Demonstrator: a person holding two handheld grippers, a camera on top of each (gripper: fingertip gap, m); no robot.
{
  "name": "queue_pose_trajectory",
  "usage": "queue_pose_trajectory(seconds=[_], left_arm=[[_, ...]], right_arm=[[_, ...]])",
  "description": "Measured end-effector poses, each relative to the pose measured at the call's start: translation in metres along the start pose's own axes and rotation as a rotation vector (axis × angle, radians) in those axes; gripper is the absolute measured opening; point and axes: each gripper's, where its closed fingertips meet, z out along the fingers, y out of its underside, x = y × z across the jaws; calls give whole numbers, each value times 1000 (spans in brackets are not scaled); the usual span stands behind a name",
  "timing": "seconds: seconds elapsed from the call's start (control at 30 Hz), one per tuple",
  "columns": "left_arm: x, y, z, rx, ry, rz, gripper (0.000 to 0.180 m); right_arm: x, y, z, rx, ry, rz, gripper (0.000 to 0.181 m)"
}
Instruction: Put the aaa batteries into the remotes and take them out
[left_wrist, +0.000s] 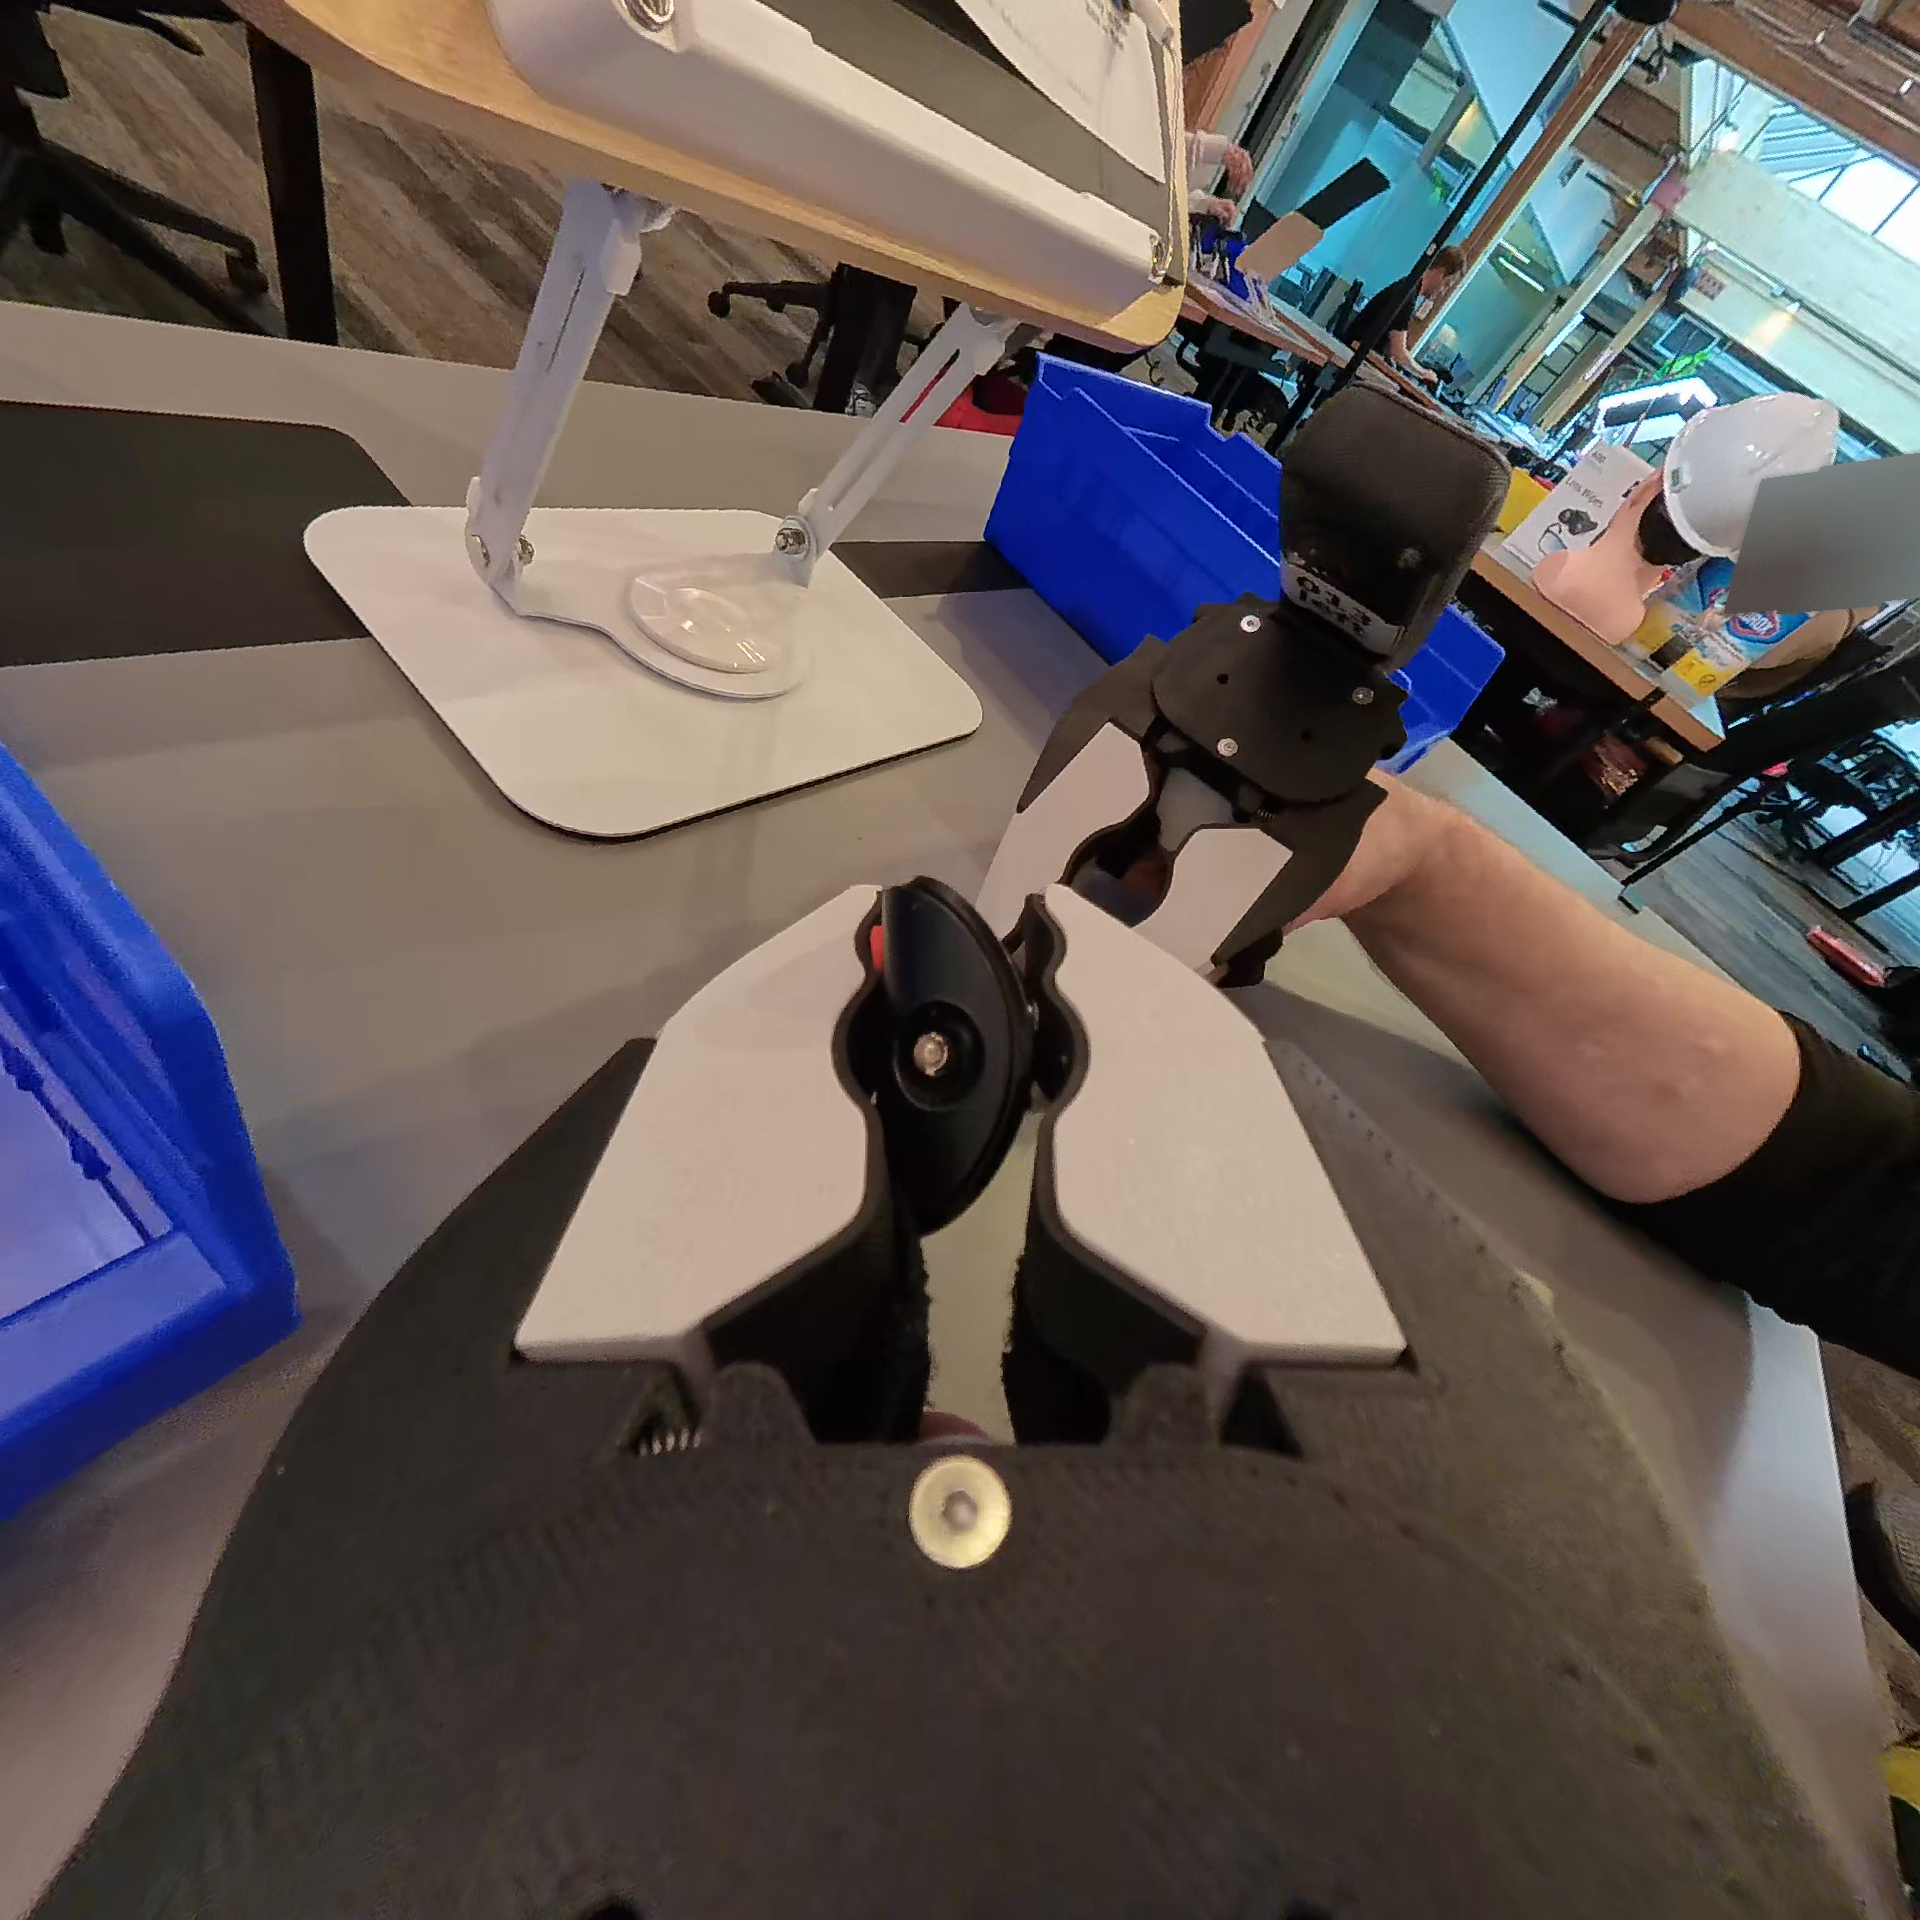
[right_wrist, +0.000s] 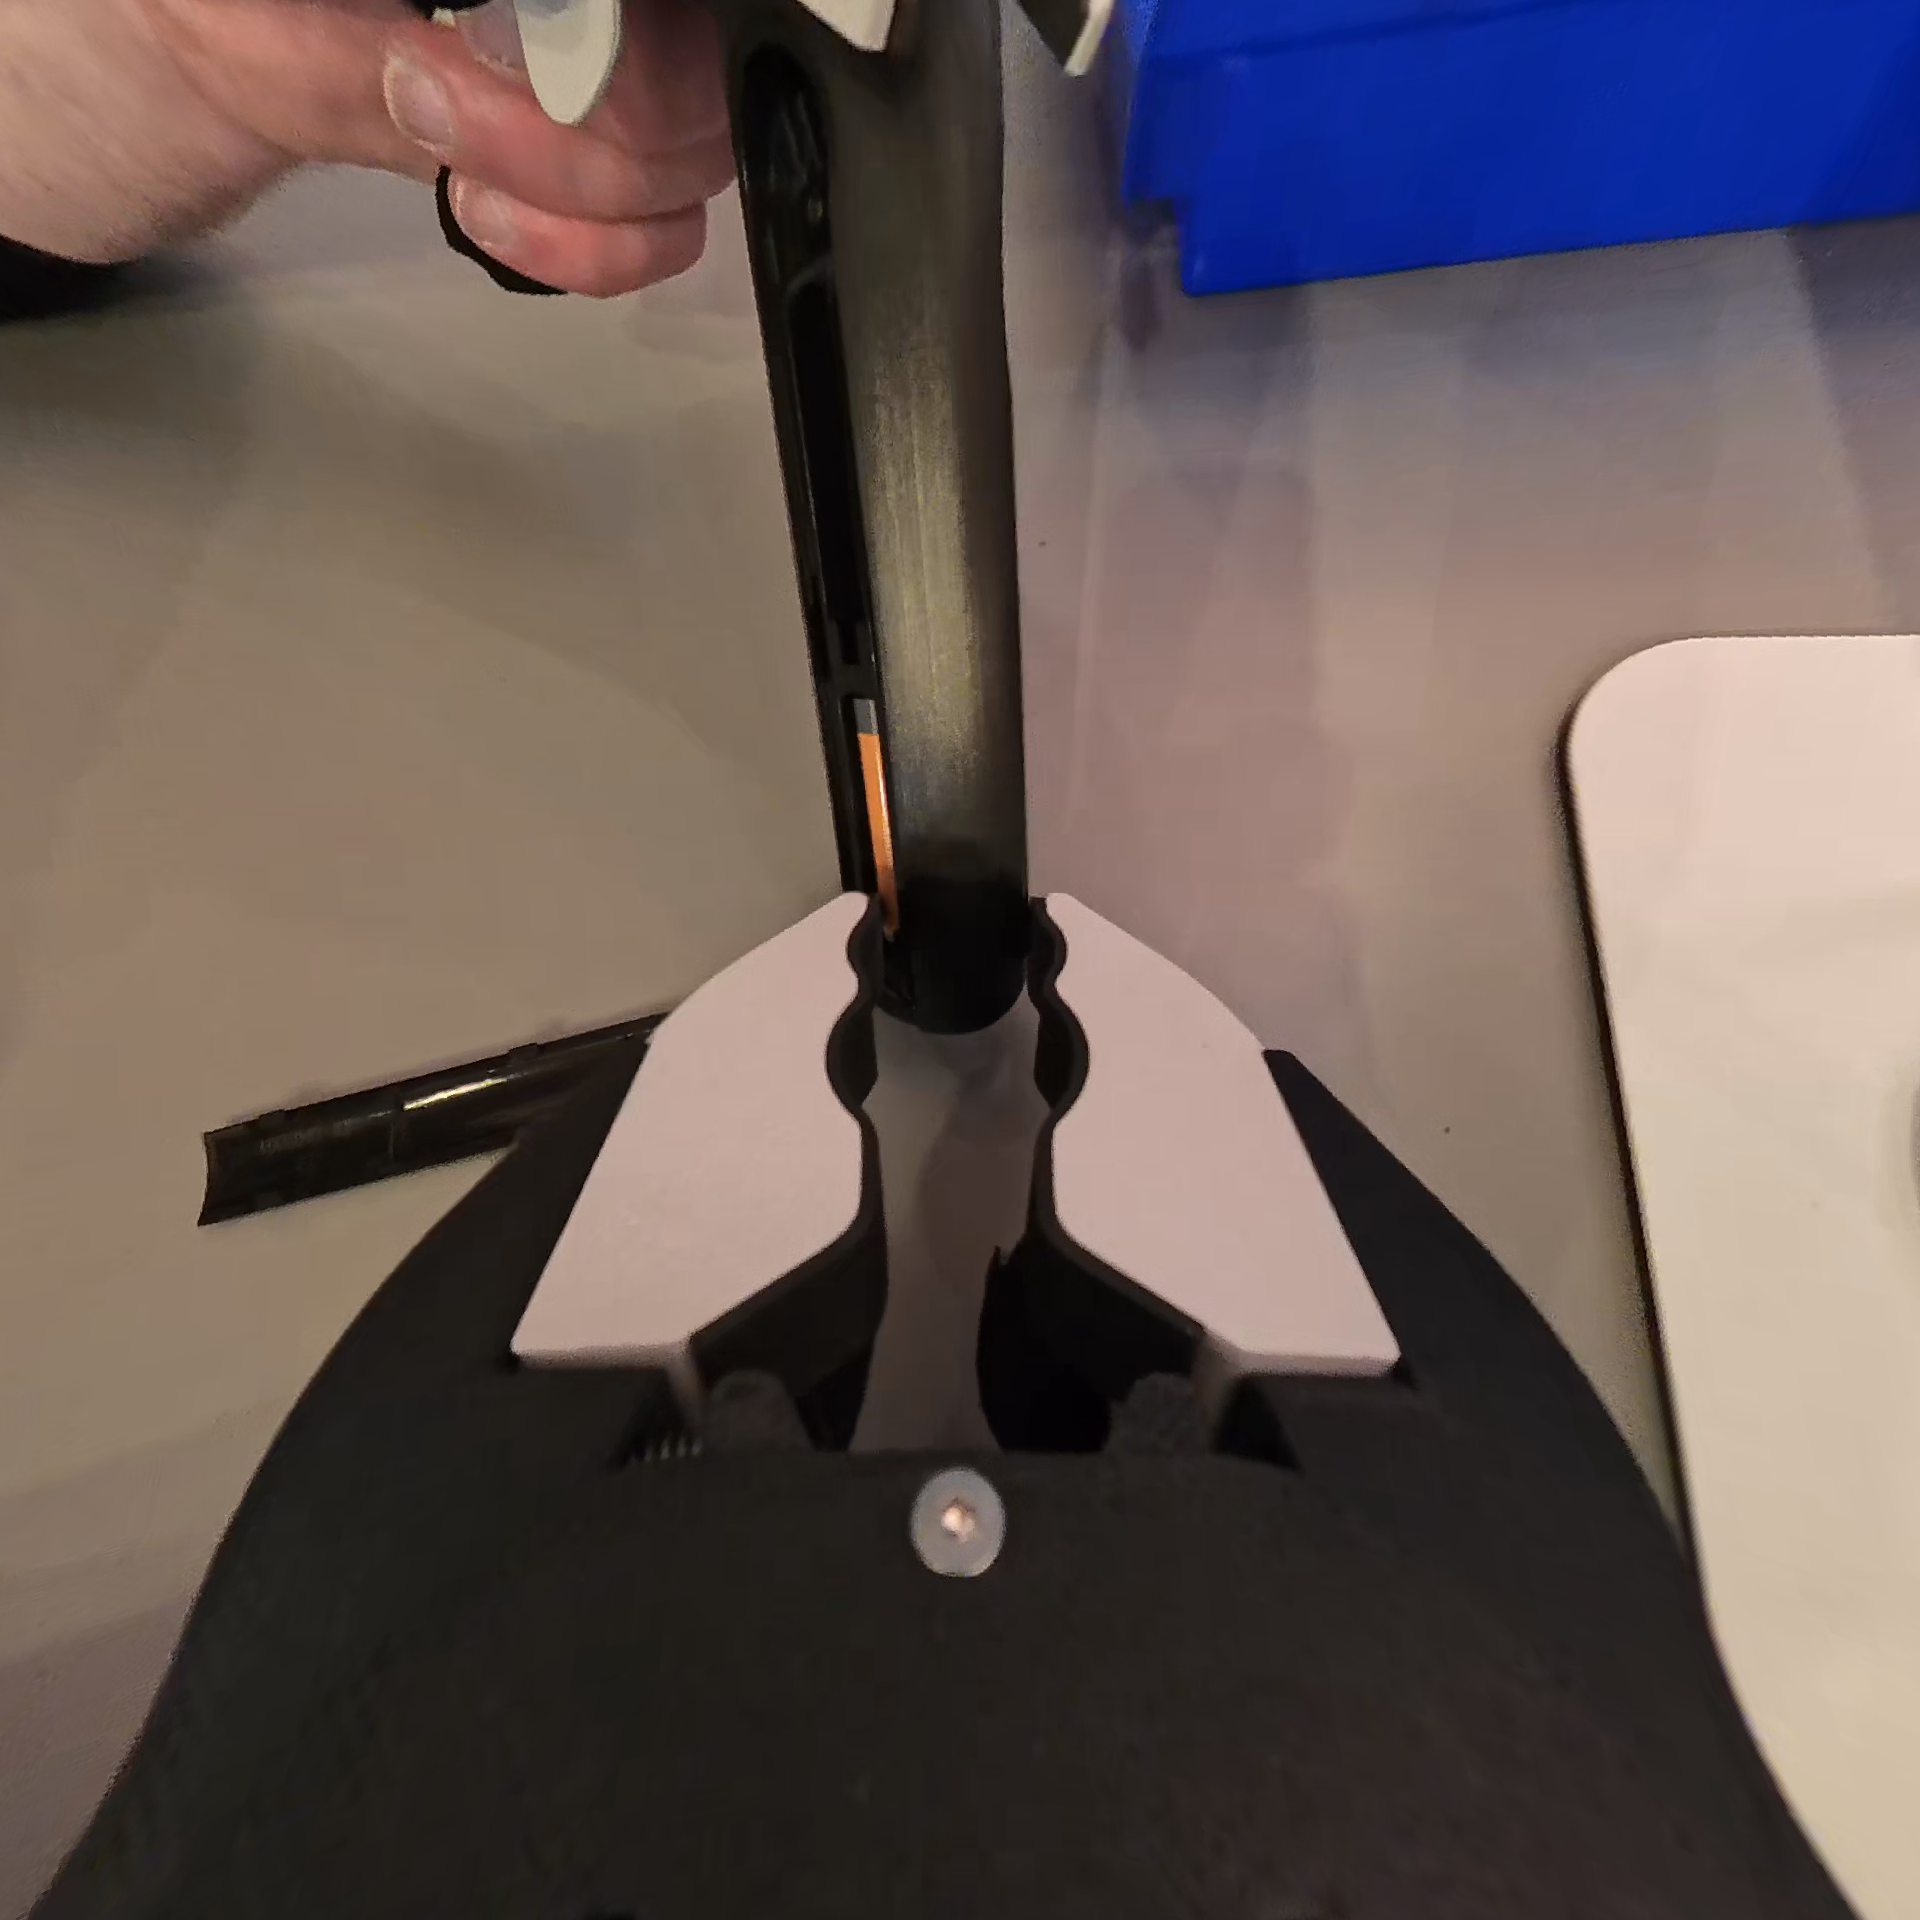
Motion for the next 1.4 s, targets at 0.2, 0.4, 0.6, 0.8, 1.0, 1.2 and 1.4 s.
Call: queue_pose_trajectory(seconds=[0.2,0.4,0.6,0.8,1.0,1.2,1.4], left_arm=[[1,-2,1,3,-9,6,25],[2,-6,4,19,-9,5,24],[4,-13,4,35,-25,45,24],[-3,-6,2,32,-52,37,25],[-3,-8,1,40,-61,32,24],[-3,-7,0,48,-59,6,24],[-7,-8,-1,68,-66,-13,24]], right_arm=[[2,1,1,-89,-21,66,26],[3,6,0,-324,5,32,24],[6,3,3,-309,65,30,25],[13,-2,-8,-136,241,0,31],[-13,-31,-14,-22,404,-238,20],[-6,-39,-1,-43,534,-309,9],[-7,-41,-1,-11,554,-320,9]])
